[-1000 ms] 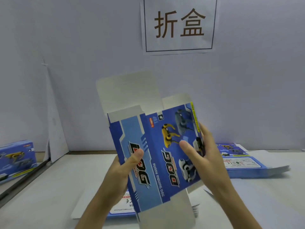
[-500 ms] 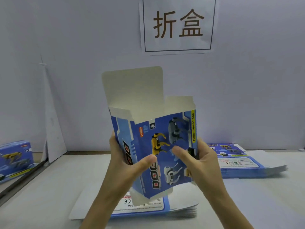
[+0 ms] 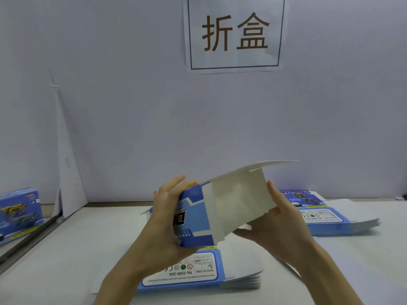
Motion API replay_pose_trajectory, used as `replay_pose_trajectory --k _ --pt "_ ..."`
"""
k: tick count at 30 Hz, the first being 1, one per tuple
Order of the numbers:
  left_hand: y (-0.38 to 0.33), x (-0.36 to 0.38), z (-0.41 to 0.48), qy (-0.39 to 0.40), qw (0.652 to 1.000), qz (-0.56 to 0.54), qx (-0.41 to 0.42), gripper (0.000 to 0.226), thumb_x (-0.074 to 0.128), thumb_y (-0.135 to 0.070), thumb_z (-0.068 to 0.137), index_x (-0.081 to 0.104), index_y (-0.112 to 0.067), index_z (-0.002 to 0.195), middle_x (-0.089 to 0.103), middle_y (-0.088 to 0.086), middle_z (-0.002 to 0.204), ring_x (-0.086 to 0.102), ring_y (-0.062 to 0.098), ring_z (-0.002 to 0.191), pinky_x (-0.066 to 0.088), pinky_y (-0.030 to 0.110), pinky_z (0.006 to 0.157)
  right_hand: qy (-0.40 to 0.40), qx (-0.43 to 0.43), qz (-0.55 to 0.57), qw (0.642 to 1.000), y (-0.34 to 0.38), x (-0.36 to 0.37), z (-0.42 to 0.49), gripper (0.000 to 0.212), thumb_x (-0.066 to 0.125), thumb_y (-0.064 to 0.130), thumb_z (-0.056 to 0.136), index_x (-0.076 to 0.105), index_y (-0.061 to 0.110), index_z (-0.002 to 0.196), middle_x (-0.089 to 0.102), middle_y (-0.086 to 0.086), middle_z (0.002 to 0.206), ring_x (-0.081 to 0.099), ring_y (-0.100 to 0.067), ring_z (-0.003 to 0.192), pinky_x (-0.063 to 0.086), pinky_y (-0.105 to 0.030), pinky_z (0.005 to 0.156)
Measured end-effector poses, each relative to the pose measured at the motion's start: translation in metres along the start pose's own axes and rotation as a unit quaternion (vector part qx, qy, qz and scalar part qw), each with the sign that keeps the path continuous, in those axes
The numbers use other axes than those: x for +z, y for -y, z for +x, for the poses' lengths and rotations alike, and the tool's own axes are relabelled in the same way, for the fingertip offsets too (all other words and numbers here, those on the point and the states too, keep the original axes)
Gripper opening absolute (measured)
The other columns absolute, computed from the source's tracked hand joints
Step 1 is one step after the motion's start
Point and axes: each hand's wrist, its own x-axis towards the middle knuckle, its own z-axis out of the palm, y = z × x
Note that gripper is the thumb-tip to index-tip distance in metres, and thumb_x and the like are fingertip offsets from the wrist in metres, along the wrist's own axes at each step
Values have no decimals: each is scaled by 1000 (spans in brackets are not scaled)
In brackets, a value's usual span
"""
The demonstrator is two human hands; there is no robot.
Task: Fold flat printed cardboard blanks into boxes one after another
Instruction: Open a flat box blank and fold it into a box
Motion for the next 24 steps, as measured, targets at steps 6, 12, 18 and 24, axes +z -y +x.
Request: replay_pose_trajectory --k 6,12,18,24 --pt "6 5 0 -28 999 -7 -21 92 81 -53 57 21 -62 127 45 -17 126 53 20 112 53 15 80 36 -6 38 999 -2 -1 2 64 83 46 64 66 20 120 63 -11 120 61 -28 109 32 -67 103" --pt "4 8 0 -17 1000 12 -6 91 81 -42 58 20 -66 122 41 -37 116 52 3 111 49 6 73 10 2 -13 1000 -2 -3 1 60 81 44 67 68 17 118 65 -12 120 63 -27 110 43 -62 98" --pt "-4 6 2 -9 995 99 16 93 79 -41 58 18 -61 125 31 -42 121 42 -3 114 45 59 95 -208 -27 -250 945 -22 8 11 12 51 24 96 60 17 97 66 -11 100 65 -25 94 59 -29 71" --pt "5 -5 -1 7 998 30 -53 100 83 -45 58 17 -61 132 33 -36 127 49 17 118 54 37 91 -175 -34 -364 914 -12 12 6 24 54 27 96 70 12 88 73 -6 84 69 -16 75 59 -31 72"
